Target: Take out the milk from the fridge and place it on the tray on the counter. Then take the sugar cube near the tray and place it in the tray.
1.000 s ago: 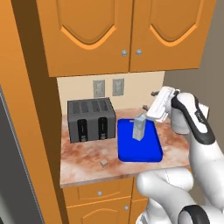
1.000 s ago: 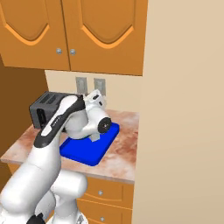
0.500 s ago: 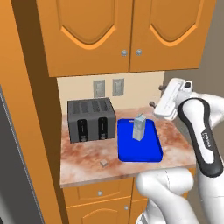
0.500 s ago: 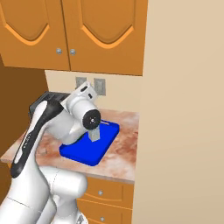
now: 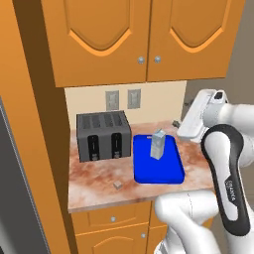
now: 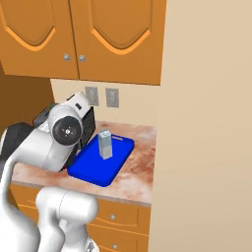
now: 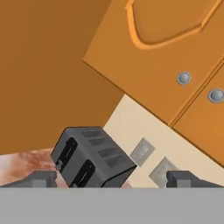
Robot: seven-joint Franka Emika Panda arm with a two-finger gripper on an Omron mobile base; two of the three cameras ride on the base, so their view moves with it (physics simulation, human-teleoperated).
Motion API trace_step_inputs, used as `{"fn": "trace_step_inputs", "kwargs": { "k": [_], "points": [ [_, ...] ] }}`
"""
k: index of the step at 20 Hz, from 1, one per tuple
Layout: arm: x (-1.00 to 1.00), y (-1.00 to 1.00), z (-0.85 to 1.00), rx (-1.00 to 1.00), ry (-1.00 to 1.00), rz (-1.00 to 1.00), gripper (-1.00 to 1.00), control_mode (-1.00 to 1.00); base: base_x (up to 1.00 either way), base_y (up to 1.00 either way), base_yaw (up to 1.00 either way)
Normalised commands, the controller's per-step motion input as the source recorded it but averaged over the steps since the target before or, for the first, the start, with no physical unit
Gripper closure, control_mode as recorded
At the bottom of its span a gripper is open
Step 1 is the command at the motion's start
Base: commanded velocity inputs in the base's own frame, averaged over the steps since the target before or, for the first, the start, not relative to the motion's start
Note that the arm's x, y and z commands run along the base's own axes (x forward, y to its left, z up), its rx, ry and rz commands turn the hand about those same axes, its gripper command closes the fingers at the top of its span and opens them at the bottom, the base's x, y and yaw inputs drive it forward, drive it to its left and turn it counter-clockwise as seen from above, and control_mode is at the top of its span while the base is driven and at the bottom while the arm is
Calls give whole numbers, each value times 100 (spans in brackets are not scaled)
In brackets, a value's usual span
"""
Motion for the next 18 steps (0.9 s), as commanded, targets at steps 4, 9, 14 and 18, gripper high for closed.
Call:
{"fn": "trace_step_inputs", "kwargs": {
  "k": [4,9,14,18],
  "points": [
    [-9,50,0,-26,46,-16,-100,-100,0,0,0],
    [-39,54,-11,-21,36,-20,-100,-100,0,0,0],
    [-32,38,-53,-21,29,-24,-100,-100,0,0,0],
    [-21,3,-58,-3,19,-30,-100,-100,0,0,0]
  ]
}}
